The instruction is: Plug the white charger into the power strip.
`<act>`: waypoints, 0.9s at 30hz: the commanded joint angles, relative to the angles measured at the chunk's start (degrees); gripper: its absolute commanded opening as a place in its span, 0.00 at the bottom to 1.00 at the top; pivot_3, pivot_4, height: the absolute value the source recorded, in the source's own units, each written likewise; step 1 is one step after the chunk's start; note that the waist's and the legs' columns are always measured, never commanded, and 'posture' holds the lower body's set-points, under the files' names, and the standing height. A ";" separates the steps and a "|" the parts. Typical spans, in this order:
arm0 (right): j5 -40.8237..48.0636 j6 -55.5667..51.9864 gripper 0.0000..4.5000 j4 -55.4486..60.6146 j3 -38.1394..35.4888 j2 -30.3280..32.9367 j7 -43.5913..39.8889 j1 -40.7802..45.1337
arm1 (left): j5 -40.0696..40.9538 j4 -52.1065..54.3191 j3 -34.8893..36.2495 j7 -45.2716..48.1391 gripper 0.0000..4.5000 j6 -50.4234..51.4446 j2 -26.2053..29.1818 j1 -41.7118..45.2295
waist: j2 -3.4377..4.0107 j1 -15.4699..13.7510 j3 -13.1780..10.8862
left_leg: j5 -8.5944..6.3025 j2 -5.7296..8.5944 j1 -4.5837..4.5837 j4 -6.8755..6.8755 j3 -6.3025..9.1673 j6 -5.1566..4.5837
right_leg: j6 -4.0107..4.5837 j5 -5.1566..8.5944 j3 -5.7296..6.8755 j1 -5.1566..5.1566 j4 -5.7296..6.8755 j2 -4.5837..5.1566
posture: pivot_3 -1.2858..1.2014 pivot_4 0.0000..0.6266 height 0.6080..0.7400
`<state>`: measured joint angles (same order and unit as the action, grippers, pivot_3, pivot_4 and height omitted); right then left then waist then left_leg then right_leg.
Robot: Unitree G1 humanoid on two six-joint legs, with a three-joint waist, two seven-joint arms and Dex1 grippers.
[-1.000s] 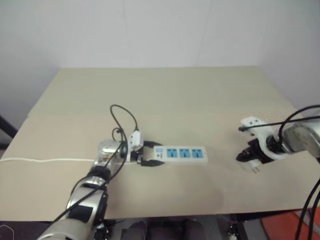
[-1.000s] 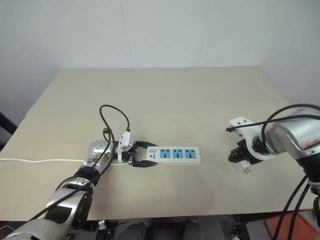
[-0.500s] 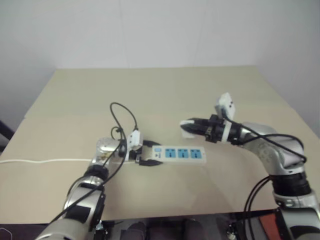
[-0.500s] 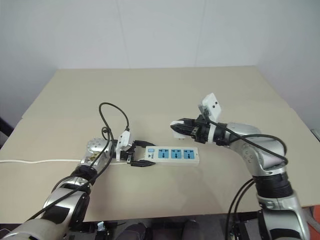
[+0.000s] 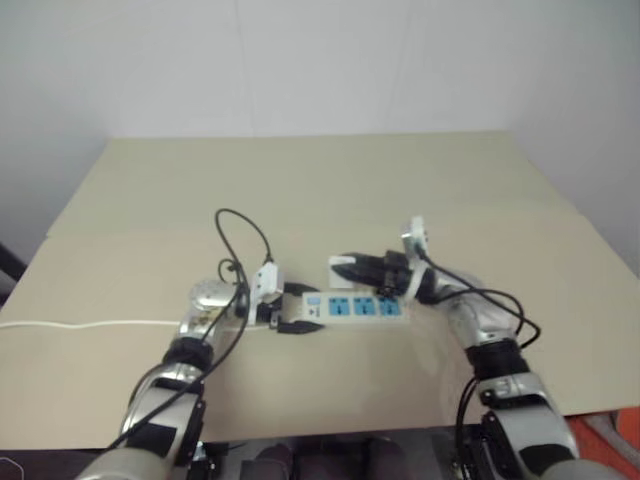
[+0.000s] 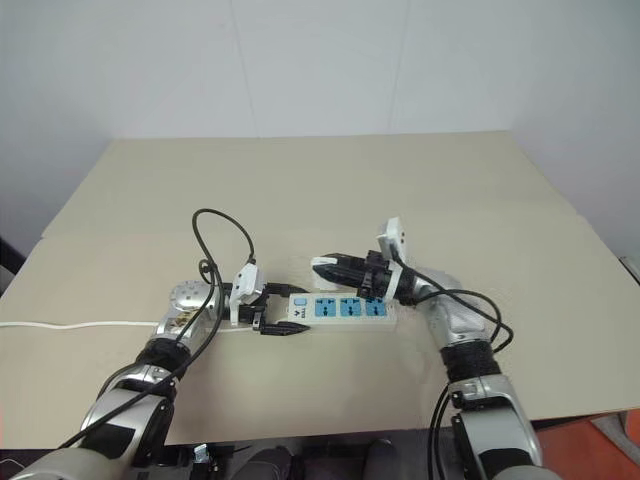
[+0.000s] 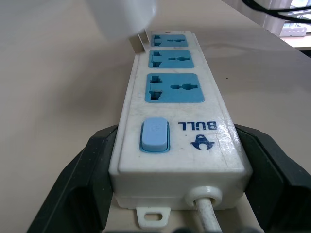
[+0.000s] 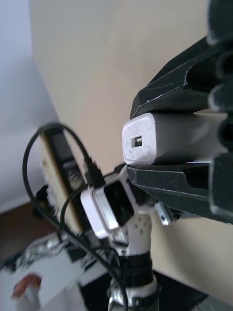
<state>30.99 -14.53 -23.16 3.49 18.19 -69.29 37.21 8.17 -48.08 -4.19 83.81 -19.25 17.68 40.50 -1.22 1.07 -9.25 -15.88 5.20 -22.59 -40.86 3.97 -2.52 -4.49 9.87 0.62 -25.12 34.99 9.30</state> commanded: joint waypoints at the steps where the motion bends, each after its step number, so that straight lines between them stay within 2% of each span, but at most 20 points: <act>1: -0.71 3.95 0.25 -1.68 -0.81 -1.38 -3.42 1.61 | -0.44 1.48 -1.08 -0.65 0.72 0.95 0.62 -0.73 | 0.01 0.00 0.00 | 0.00 0.00 0.00 0.00 0.00 0.00 | 0.00 0.00 0.00 0.00 0.01 0.00 | 0.52 0.24 1.00; 12: -3.90 11.43 0.25 -9.06 -1.37 -3.29 -8.38 3.11 | -0.03 2.79 -1.72 -0.84 0.72 2.66 0.99 -1.24 | 0.02 0.15 0.00 | 0.00 0.00 0.03 0.01 0.01 0.03 | 0.00 0.00 -0.02 -0.02 0.02 -0.01 | 0.52 0.24 1.00; 27: -6.37 13.46 0.25 -15.32 -3.32 -2.10 -10.43 4.46 | 0.66 4.19 -2.17 -1.44 0.72 3.69 1.24 -2.28 | 0.04 0.24 0.01 | -0.01 -0.01 0.09 0.04 0.01 0.05 | 0.00 0.00 -0.04 0.00 0.04 -0.01 | 0.52 0.24 1.00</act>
<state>25.08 -2.26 -38.13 1.22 15.34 -79.30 40.95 9.23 -44.46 -5.51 82.55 -16.06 18.67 38.88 -1.18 1.30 -9.24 -15.89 5.19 -22.48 -40.82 3.97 -2.47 -4.49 9.87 0.58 -25.11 35.02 9.29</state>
